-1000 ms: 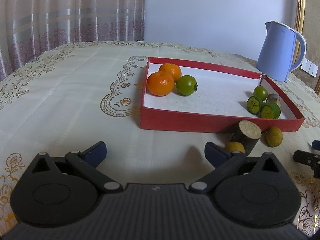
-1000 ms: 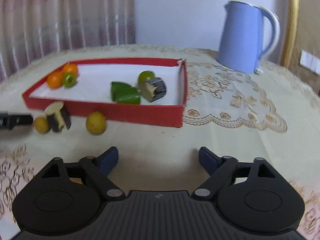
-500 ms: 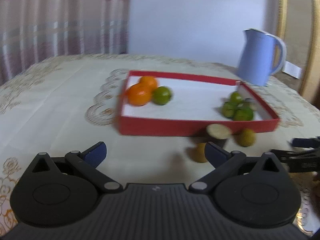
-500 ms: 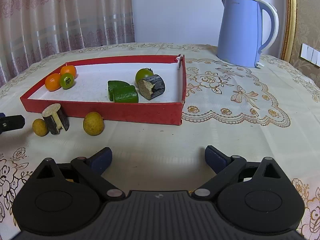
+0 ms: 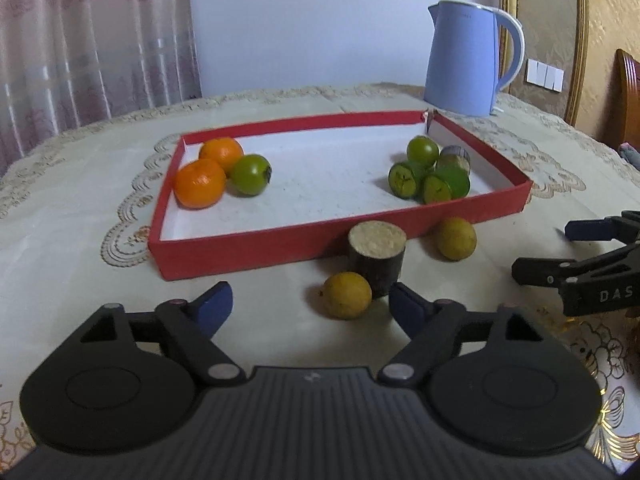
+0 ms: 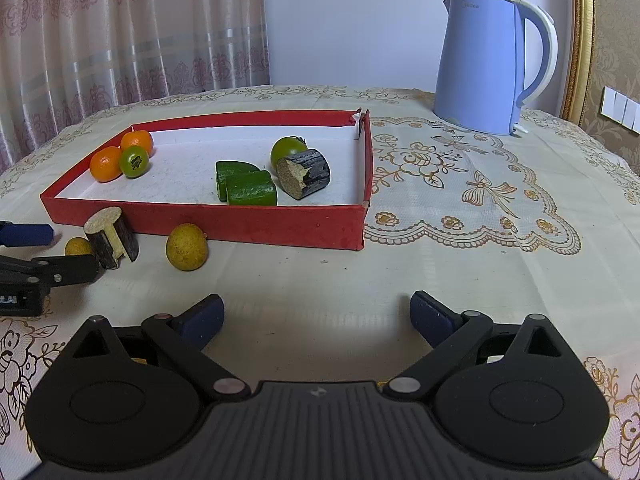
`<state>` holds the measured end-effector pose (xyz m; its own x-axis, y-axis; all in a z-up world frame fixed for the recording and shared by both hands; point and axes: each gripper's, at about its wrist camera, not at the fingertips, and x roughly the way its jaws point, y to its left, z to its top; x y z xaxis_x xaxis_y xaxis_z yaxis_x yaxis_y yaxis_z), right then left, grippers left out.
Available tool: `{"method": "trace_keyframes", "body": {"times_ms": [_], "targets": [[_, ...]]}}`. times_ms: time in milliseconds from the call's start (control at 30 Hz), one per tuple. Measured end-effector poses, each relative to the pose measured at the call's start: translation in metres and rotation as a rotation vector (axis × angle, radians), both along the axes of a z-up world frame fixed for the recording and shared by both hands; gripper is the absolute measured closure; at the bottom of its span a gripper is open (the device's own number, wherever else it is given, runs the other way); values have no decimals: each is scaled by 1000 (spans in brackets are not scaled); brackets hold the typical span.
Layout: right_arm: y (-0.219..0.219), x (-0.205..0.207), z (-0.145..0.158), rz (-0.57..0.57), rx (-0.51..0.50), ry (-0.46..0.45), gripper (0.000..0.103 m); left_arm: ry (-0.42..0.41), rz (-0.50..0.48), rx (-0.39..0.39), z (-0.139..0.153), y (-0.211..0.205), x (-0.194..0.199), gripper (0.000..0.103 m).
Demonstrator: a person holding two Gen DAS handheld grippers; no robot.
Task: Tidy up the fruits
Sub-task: 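Lower the left gripper onto the small yellow-brown round fruit and close it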
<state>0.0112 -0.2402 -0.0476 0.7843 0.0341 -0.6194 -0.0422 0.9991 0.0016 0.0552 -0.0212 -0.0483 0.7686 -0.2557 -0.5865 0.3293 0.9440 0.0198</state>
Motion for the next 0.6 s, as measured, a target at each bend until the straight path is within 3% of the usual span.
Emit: {"method": "trace_keyframes", "body": {"times_ms": [33, 233, 433, 600], "targets": [[0, 0, 0, 0, 0, 0, 3, 3, -2, -2, -1, 0, 1, 24], [0, 0, 0, 0, 0, 0, 3, 11, -38, -20, 0, -3, -1, 57], [0, 0, 0, 0, 0, 0, 3, 9, -83, -25, 1, -8, -4, 78], [0, 0, 0, 0, -1, 0, 3, 5, -71, -29, 0, -8, -5, 78]]}}
